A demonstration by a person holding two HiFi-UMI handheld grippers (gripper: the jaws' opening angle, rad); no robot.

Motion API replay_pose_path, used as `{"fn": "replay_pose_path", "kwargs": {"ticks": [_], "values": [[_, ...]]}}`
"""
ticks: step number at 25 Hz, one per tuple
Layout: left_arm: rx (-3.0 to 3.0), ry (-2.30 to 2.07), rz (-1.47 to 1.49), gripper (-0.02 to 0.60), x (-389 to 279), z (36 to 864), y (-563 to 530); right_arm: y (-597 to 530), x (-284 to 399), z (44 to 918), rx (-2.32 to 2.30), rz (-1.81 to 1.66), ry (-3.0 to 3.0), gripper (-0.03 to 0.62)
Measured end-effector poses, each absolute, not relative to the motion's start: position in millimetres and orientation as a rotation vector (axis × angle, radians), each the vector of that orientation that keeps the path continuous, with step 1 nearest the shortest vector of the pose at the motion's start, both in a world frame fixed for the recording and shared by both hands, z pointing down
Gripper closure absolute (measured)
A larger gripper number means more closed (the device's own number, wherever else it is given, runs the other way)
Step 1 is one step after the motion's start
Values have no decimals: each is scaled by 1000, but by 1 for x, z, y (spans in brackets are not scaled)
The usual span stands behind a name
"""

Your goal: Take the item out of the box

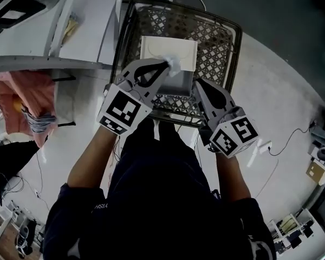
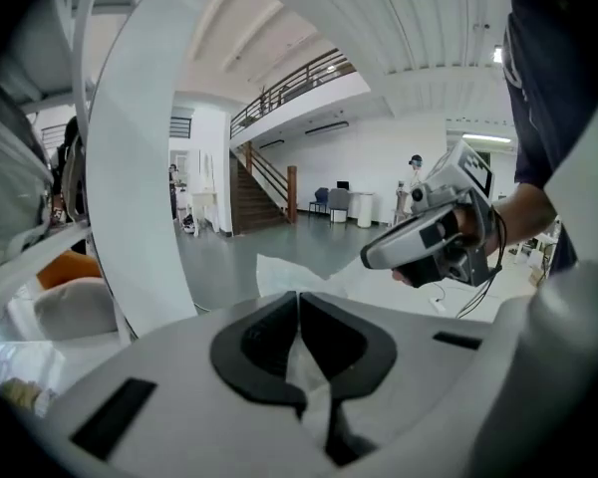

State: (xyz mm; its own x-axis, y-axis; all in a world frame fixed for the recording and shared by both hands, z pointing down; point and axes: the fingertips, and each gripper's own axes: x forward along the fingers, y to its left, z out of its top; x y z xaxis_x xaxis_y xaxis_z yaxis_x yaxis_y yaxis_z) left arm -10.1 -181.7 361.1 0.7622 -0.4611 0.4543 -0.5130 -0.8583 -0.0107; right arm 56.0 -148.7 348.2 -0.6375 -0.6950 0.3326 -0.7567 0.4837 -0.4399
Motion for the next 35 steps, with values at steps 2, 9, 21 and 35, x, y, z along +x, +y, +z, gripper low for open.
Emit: {"fn": "replay_pose_path", "kwargs": {"ticks": [2,9,21,35], "values": [[2857,-813,651,566,-12,344,-181,-150,57,337,1293,843,-2624,572],[2927,-884,556,566,-19,301,-174,-160,55,300,1328,761,-2673,572],[2990,-894,481,566,-22,275,-172,-171,60,264,1365,674,-2735,572],[3007,-918,462,566,-17,253,-172,-165,57,247,1314,626,-2776,573]]}}
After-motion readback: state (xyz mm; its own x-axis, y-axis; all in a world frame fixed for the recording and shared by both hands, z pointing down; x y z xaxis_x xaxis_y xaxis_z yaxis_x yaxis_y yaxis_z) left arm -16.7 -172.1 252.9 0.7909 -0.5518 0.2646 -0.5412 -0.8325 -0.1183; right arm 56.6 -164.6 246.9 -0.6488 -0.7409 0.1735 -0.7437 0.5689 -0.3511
